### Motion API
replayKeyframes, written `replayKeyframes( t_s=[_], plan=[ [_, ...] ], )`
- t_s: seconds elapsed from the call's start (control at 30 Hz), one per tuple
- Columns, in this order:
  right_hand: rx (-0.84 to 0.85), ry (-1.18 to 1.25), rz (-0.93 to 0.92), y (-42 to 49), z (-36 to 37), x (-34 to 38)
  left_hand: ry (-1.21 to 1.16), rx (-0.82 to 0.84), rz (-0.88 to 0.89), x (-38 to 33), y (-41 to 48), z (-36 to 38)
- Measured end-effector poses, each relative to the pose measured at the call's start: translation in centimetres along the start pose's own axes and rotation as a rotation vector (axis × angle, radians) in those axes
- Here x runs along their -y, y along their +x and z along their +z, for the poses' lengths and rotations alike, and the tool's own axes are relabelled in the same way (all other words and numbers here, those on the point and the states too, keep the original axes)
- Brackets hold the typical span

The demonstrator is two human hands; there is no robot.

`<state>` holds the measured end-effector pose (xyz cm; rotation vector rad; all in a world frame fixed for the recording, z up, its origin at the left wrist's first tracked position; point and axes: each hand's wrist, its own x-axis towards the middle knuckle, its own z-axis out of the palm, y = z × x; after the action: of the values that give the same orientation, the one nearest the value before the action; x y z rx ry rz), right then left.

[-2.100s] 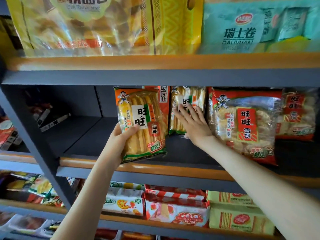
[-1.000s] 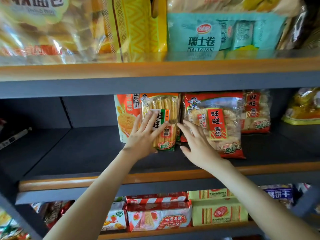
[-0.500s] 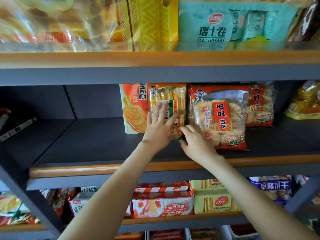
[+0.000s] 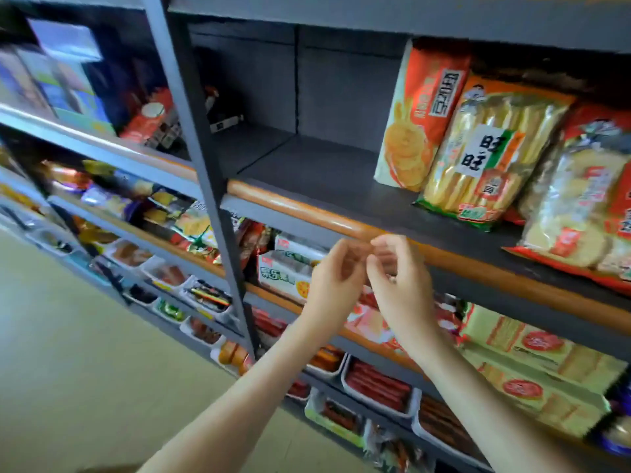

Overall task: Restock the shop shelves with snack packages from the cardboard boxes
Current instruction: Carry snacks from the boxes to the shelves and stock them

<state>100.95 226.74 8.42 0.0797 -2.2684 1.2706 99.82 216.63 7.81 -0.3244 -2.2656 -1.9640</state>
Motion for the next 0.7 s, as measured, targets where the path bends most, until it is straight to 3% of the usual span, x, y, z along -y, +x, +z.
replayKeyframes(
  t_s=[0.13,0.33,0.53,0.7],
  plan=[
    [0.426,0.097,0.178,-4.1,3.8,-1.9,0.101,-0.189,-0.257,4.4,-5.3,-2.3],
    [0.899,0.008,0.252,-11.9,7.8,-5.5,0.123,-0.614,-0.645,11.3,-17.4,-3.1],
    [1.336,-0.067,0.201,-22.1,10.9,-5.2,0.085,-1.067,-0.923,13.3,-34.6,-3.3],
    [1.613,-0.061,0.026,-31.0,13.0,-2.3,0.051,-1.382,-1.118,13.1,-46.9,-2.8]
  ],
)
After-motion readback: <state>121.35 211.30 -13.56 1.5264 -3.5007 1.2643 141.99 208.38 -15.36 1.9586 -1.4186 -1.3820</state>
